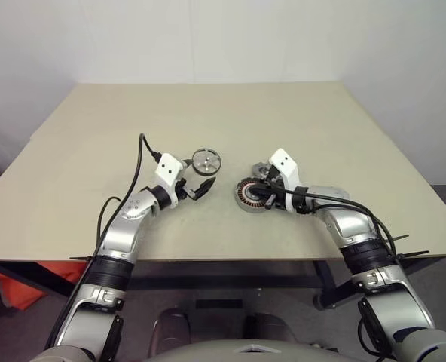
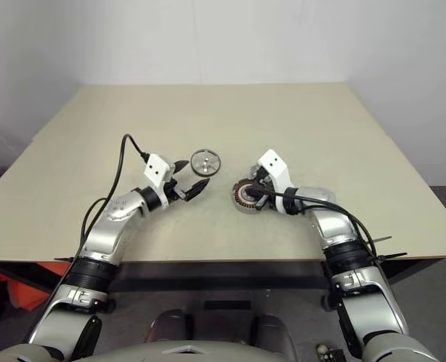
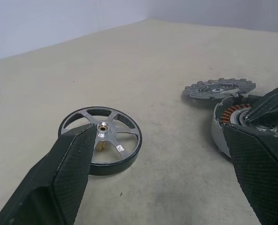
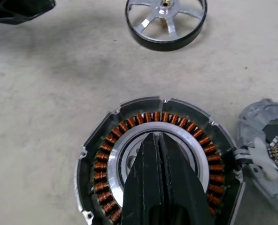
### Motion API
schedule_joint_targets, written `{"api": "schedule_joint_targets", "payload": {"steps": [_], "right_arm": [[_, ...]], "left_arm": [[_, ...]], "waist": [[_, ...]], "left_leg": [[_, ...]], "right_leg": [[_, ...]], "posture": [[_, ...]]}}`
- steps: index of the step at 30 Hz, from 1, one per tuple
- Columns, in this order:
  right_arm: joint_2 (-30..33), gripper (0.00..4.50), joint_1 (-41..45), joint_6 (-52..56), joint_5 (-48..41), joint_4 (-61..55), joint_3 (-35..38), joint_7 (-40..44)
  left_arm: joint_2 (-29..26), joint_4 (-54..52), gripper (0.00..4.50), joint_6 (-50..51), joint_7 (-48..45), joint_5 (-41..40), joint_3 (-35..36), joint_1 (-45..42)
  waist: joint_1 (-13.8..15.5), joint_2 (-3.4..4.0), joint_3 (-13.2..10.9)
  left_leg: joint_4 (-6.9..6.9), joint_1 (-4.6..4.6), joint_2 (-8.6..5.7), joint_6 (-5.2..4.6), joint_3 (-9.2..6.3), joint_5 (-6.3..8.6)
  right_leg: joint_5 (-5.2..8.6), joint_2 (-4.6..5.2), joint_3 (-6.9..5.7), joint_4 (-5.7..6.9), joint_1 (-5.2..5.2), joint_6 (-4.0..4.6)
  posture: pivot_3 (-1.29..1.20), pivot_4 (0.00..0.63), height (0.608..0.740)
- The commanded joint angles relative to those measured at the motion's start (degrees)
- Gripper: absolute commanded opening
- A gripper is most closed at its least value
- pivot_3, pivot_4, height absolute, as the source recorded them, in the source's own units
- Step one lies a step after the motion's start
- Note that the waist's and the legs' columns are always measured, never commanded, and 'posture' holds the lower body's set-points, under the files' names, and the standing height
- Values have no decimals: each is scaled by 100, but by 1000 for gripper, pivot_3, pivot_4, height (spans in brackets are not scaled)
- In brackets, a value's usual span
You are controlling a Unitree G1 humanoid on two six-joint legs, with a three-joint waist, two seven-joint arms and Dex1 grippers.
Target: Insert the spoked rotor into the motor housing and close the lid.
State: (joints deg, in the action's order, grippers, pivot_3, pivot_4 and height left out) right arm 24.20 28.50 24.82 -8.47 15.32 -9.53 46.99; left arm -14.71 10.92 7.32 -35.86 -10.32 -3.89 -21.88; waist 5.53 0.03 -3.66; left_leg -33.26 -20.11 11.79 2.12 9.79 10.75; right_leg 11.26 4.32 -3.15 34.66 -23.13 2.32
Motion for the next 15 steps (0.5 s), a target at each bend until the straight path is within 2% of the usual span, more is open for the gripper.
{"api": "schedule_joint_targets", "payload": {"steps": [1, 15], "right_arm": [[1, 30, 101, 14, 69, 77, 75, -124], [90, 30, 359, 194, -166, -572, 239, -45]], "left_arm": [[-32, -129, 4500, -82, 26, -15, 71, -56], [-16, -153, 4500, -74, 44, -3, 57, -41]], "waist": [[0, 0, 0], [1, 0, 0]], "left_leg": [[0, 3, 0, 0, 0, 0], [3, -9, 0, 1, 0, 0]], "right_leg": [[0, 0, 0, 0, 3, 0], [-10, 0, 0, -1, -8, 17]], "posture": [[0, 0, 740], [0, 0, 740]]}}
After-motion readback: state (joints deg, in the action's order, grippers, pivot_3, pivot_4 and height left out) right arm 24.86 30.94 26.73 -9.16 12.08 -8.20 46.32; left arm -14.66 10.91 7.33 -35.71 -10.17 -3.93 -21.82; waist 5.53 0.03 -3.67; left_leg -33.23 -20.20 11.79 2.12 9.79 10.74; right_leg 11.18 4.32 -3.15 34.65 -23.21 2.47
